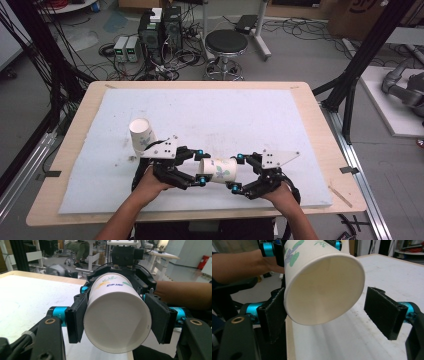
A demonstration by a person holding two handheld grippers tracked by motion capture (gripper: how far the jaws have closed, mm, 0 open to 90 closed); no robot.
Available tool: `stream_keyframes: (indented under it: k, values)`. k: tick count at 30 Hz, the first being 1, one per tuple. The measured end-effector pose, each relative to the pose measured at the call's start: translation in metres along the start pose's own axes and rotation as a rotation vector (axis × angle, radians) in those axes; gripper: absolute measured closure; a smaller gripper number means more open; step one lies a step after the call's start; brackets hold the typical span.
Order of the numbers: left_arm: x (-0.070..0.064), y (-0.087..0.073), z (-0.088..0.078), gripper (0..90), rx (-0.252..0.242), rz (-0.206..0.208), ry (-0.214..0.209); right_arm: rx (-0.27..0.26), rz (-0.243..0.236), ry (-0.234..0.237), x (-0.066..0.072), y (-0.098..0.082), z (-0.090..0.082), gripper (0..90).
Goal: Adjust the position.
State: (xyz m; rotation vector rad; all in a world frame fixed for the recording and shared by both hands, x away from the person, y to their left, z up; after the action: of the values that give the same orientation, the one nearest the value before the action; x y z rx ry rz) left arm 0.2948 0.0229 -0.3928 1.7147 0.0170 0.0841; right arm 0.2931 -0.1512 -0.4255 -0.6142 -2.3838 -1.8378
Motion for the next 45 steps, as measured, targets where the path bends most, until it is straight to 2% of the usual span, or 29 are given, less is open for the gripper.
stream_keyframes:
  k: [2, 9, 14, 17, 21, 23, 26, 29, 32, 34, 35, 45]
  values:
    - [0.000, 0.000, 0.000, 37.2, -0.007, 0.000, -0.007, -0.011, -0.009, 0.029, 0.002, 0.000, -0.001, 25.0]
    - [-0.001, 0.000, 0.000, 37.1, -0.023, 0.000, -0.009, -0.024, -0.010, 0.046, 0.003, 0.000, -0.003, 29.9]
    - [-0.001, 0.000, 0.001, 36.2, -0.026, -0.009, 0.000, -0.025, 0.010, 0.060, 0.003, 0.000, -0.005, 32.1]
    - [0.002, -0.002, 0.002, 20.0, 0.010, -0.043, 0.036, -0.029, 0.020, 0.064, 0.002, 0.001, -0.007, 32.2]
    - [0.003, -0.002, 0.000, 14.4, 0.035, -0.043, 0.058, -0.024, 0.033, 0.062, 0.003, 0.002, -0.011, 32.1]
    - [0.003, -0.001, -0.002, 14.4, 0.054, -0.031, 0.064, -0.018, 0.027, 0.039, 0.001, 0.003, -0.013, 32.1]
    - [0.004, 0.000, -0.005, 14.4, 0.091, -0.016, 0.073, 0.036, 0.032, -0.009, -0.002, 0.005, -0.015, 32.2]
    - [0.005, 0.001, -0.006, 14.4, 0.121, -0.009, 0.075, 0.097, 0.003, -0.048, -0.004, 0.008, -0.015, 32.1]
    - [0.006, 0.000, -0.007, 14.4, 0.177, 0.013, 0.082, 0.140, -0.010, -0.077, -0.004, 0.012, -0.015, 32.1]
    - [0.006, 0.000, -0.006, 14.5, 0.198, 0.018, 0.084, 0.188, -0.038, -0.107, -0.006, 0.016, -0.014, 32.1]
    - [0.007, 0.000, -0.006, 14.5, 0.212, 0.025, 0.083, 0.188, -0.038, -0.107, -0.006, 0.016, -0.014, 32.1]
    - [0.011, -0.002, -0.007, 14.9, 0.299, 0.038, 0.098, 0.323, -0.100, -0.165, -0.007, 0.027, -0.007, 32.1]
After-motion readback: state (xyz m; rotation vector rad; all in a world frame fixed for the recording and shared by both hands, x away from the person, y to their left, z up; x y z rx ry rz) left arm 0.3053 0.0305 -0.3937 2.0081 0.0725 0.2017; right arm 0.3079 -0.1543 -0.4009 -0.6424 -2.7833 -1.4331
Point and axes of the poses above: each handheld gripper's, and its own axes: z roughly forward along the jaws, y roughly out of its top, x roughly to its left, the point moved 7 cm from there along z, roughly forward along the jaws, and after that the axes turned 10 degrees about z, right-handed, at the moved point
